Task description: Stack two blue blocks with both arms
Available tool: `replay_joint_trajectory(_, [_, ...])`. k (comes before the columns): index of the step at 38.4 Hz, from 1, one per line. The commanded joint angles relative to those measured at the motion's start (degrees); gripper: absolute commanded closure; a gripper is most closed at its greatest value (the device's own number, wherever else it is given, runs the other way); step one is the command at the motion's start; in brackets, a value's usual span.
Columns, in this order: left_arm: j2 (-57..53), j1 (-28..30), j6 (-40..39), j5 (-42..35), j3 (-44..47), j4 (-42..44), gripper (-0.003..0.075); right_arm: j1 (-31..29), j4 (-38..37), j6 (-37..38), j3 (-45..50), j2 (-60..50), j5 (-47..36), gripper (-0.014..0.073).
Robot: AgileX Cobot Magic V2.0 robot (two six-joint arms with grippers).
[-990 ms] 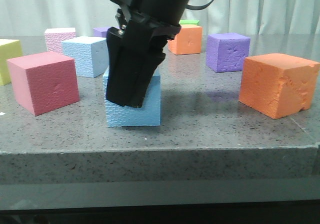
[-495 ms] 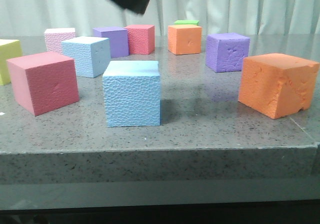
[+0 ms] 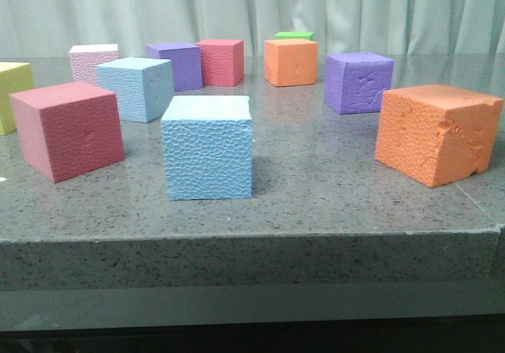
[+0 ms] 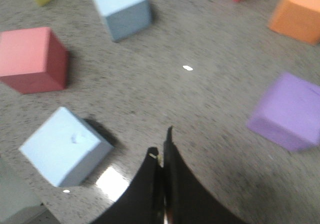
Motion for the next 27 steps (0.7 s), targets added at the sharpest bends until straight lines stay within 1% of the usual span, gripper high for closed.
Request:
replay_joint_trajectory(1, [0.74, -0.08, -0.16, -4.89, -1.65, -0.35, 0.0028, -4.22, 0.84, 2.34, 2.60, -5.05, -4.68, 0.0660])
replay_joint_trajectory(6, [0.74, -0.08, -0.16, -4.89, -1.65, -0.35, 0.0028, -9.71, 0.84, 2.93, 11.58, -11.15, -10.09, 0.0660])
replay_joint_trajectory(9, [0.74, -0.08, -0.16, -4.89, -1.65, -0.35, 0.0028, -11.45, 1.07, 3.06, 18.99, -16.41, -15.13, 0.0660])
replay_joint_trajectory(13, [0.74, -0.08, -0.16, -5.20, -1.65, -0.35, 0.0028, -11.52, 2.90, 3.06, 27.64, -22.74, -23.64, 0.0660])
replay_joint_trajectory(14, [0.74, -0.08, -0.16, -5.33, -1.65, -0.35, 0.0028, -11.52, 3.73, 3.06, 31.00, -25.16, -26.02, 0.0660])
replay_joint_trajectory(19, [0.74, -0.08, -0.16, -6.19, -1.65, -0.35, 0.0028, -11.52, 5.92, 3.06, 41.77, -33.36, -34.31, 0.0660])
replay_joint_trajectory(23, [1.43, -0.08, -0.16, -6.17, -1.78, -0.35, 0.0028, -11.52, 5.92, 3.06, 49.60, -39.73, -37.75, 0.0660])
replay_joint_trajectory(27, [3.18, -0.19, -0.16, -6.17, -2.08, -0.35, 0.0028, -11.52, 5.92, 3.06, 54.86, -44.53, -39.58, 0.0660])
